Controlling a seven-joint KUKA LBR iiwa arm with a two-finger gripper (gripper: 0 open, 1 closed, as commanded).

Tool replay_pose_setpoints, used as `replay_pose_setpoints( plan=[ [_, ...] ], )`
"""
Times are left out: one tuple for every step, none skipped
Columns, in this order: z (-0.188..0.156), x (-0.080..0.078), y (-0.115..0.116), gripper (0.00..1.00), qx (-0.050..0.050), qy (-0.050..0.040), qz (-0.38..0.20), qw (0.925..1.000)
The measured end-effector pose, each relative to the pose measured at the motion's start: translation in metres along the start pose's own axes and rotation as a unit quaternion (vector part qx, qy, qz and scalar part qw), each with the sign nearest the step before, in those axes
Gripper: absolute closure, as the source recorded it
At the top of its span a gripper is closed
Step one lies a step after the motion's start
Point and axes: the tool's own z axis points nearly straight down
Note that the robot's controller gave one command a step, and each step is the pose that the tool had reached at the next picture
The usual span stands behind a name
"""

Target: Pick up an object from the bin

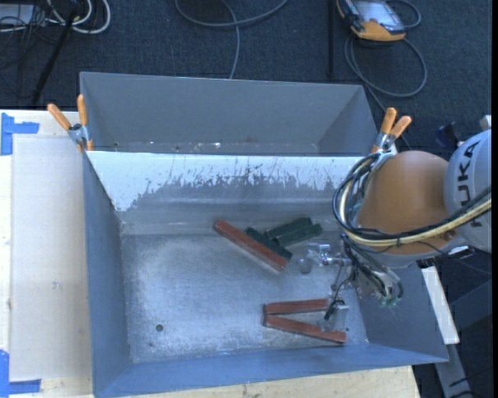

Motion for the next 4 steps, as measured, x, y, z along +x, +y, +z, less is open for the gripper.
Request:
replay_pose_setpoints(
  plan=[
    [0.028, 0.004, 0.005, 0.0, 0.001, -0.0041, 0.004, 1.0],
    [0.064, 0.012, 0.01, 0.0, 0.0, -0.0007, 0.074, 0.9973],
    [0.066, 0.0, -0.009, 1.0, 0.0, -0.0017, 0.054, 0.9986],
    [0.066, 0.0, -0.009, 1.0, 0.0, -0.0017, 0.054, 0.9986]
  ],
)
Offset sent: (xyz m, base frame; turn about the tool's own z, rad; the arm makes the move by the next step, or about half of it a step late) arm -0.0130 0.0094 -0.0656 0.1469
